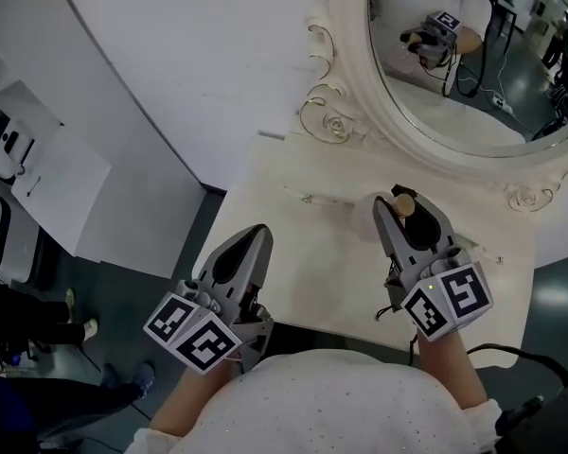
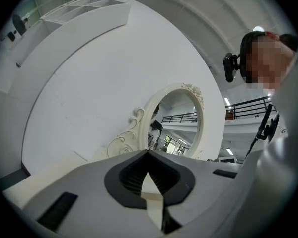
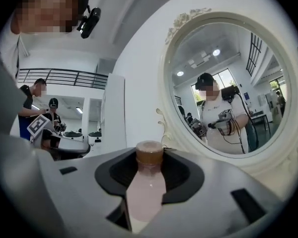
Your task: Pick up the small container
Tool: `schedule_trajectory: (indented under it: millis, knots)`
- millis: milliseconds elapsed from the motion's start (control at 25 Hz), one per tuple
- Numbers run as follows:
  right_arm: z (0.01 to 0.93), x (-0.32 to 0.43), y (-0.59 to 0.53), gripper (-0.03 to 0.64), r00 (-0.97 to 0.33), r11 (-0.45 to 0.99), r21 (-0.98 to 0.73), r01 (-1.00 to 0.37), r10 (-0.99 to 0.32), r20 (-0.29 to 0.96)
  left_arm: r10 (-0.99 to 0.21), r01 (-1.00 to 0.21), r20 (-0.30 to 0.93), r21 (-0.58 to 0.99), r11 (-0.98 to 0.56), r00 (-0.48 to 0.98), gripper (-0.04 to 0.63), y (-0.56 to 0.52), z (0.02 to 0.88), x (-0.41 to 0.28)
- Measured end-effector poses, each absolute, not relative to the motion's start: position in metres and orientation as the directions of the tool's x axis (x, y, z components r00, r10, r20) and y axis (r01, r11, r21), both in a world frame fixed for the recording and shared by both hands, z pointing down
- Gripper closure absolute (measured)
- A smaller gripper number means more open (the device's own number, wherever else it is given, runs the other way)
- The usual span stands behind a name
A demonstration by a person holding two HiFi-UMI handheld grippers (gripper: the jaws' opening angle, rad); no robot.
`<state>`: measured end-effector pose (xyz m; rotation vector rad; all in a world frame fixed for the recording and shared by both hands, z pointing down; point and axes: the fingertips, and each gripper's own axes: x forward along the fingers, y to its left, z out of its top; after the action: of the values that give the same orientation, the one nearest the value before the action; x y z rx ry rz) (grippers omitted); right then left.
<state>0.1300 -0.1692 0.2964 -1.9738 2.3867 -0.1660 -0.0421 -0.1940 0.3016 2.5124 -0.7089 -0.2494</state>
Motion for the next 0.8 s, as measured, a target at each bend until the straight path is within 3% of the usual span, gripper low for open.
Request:
schedule_trajectory:
  millis: [800]
  knots:
    - [0.280, 0.161, 0.012, 0.480, -0.256, 0.259, -0.116, -0.959, -0.966, -0.038, -0.516, -0.426, -0.072, 0.476, -0.770, 0.853, 0.595, -0.017, 0.293, 0.019]
